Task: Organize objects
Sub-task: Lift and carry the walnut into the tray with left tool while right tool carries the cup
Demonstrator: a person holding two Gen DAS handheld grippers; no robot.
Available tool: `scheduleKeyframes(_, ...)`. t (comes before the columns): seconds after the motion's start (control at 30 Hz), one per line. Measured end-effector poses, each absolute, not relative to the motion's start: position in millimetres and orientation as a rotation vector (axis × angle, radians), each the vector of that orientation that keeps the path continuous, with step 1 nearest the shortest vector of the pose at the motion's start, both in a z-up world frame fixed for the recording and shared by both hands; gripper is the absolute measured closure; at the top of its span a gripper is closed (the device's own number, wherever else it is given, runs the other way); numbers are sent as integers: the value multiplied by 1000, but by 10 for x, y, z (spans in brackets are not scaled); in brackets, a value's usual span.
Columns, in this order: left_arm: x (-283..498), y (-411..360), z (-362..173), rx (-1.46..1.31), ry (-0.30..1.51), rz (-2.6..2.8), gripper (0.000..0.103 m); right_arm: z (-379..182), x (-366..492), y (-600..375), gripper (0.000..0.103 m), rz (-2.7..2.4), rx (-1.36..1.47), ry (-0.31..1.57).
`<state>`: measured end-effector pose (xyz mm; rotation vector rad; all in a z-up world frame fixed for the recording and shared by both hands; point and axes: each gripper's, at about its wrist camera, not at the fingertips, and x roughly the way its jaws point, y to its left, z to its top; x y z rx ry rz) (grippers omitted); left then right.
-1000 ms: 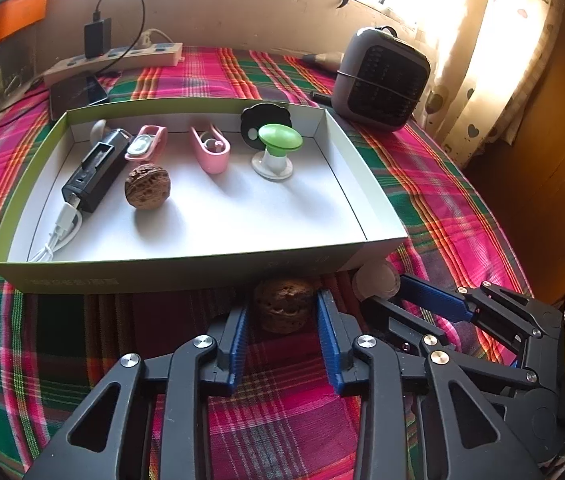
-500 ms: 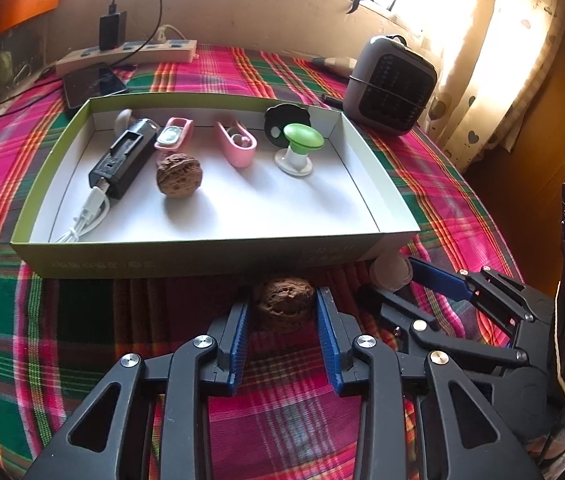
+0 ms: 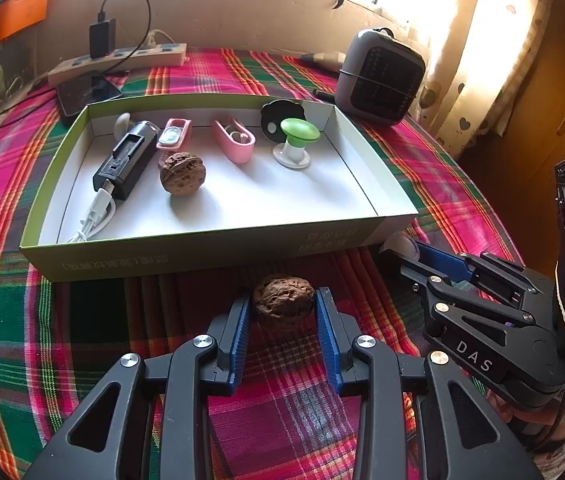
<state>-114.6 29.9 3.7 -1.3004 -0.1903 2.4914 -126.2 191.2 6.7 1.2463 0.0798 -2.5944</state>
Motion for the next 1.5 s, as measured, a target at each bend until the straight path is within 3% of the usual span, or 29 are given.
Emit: scheduleKeyframes(1.5, -973, 265, 401, -1169, -90, 2602, 73, 342, -1028, 1771, 74, -2557, 1111, 4)
